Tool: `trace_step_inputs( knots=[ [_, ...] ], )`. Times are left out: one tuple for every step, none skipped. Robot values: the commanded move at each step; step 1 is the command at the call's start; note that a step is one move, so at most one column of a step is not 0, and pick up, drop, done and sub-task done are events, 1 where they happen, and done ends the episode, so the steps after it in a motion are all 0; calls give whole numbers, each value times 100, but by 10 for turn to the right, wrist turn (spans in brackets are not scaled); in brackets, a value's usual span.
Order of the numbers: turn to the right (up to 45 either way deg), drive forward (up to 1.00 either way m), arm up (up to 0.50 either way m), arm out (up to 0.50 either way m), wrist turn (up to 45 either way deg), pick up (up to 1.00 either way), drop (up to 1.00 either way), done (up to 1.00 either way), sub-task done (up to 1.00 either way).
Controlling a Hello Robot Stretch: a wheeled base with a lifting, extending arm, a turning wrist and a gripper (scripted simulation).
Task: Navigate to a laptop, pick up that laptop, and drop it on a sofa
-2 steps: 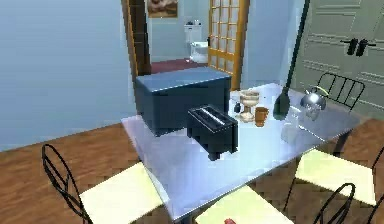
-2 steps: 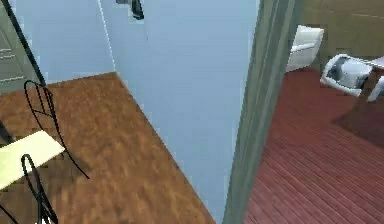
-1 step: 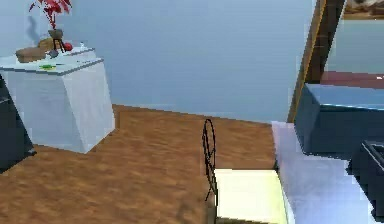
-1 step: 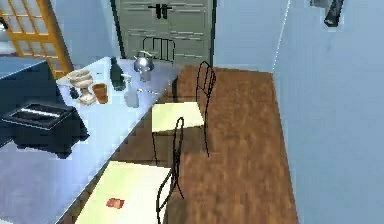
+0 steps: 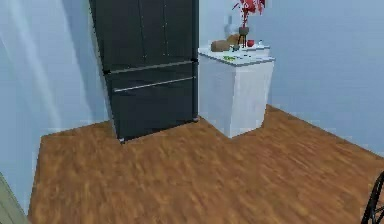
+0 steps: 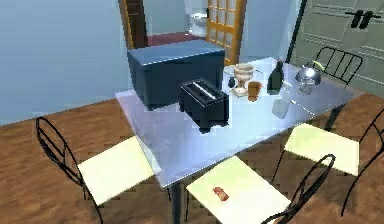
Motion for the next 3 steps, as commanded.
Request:
trace_step_inputs(
  knots=[
    [-270,0,0,0,0,0,0,0,0],
    [-30,0,0,0,0,0,0,0,0],
    [0,15,0,0,0,0,0,0,0]
  ],
)
